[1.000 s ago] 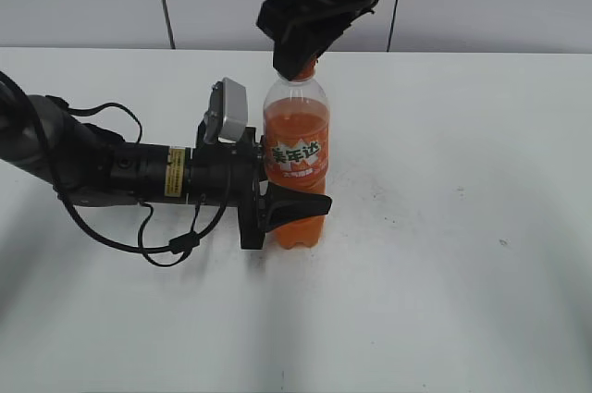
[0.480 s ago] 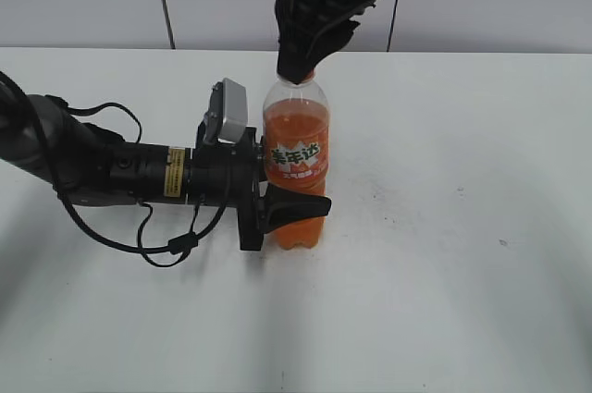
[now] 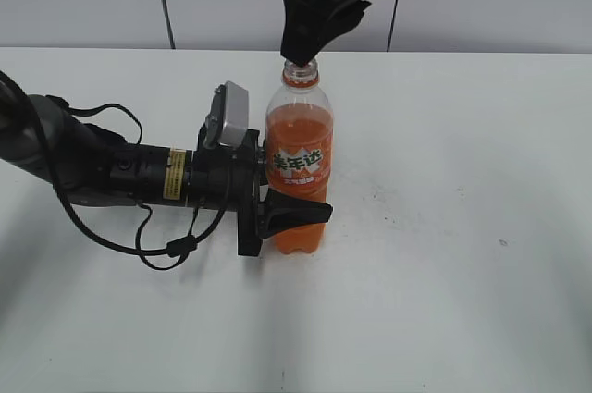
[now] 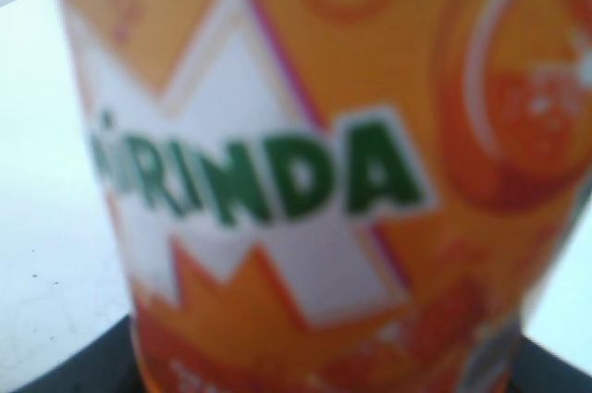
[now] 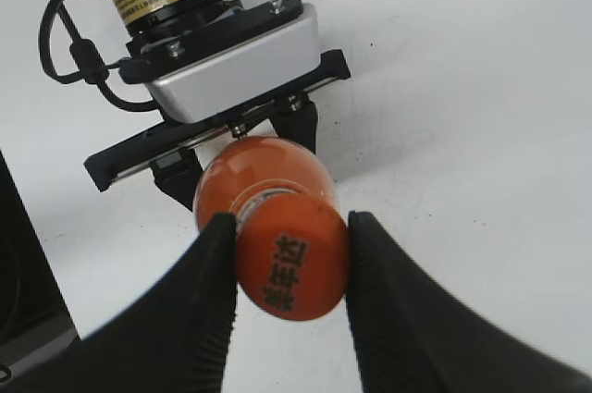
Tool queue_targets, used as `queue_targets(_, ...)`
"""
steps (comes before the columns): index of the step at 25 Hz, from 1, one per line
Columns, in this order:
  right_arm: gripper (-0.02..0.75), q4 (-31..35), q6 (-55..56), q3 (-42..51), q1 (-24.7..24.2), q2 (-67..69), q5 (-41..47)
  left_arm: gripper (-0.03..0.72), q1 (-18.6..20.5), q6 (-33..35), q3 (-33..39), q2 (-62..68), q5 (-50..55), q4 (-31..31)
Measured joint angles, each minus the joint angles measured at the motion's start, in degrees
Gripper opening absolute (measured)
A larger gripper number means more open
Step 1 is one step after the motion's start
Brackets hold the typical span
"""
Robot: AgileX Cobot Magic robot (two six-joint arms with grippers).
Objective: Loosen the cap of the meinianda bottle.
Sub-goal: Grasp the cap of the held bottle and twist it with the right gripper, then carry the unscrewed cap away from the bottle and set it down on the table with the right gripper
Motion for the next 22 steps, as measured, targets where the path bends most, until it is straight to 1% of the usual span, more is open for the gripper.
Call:
queue_targets(2, 0.274, -0.4, 1.4, 0.0, 0.0, -0.2, 0.0, 0.401, 0.0, 0.0, 0.0, 0.0, 0.0, 0.0)
queue_targets(4, 0.274, -2.3, 5.6, 0.0, 0.0, -1.0, 0.0, 0.401, 0.0, 0.0, 0.0, 0.0, 0.0, 0.0)
queue_targets(9, 0.274, -11.7, 24.2, 0.0, -0.6, -2.9, -0.1, 0.401, 0.0, 0.0, 0.0, 0.0, 0.0, 0.1)
queue_targets(12, 0.274, -13.1, 31.7, 1.2, -2.6, -3.9, -0.3, 0.401, 0.0, -0.1, 0.0, 0.0, 0.0, 0.1)
queue_targets(15, 0.274, -12.7, 35.1, 5.9, -6.6, -4.7, -0.3, 0.401, 0.0, -0.4, 0.0, 0.0, 0.0, 0.2)
queue_targets(18, 0.274, -12.5, 38.0, 12.5, -12.4, -5.8, -0.7, 0.401, 0.0, -0.6, 0.0, 0.0, -0.1, 0.2)
queue_targets(20, 0.274, -11.6, 39.5, 16.9, -16.8, -7.0, -3.1, 0.401, 0.0, -0.7, 0.0, 0.0, -0.1, 0.2)
queue_targets(22, 0.274, -9.1, 40.1, 22.8, -21.8, -8.8, -6.8, 0.401, 0.0, -0.7, 0.0, 0.0, -0.1, 0.2)
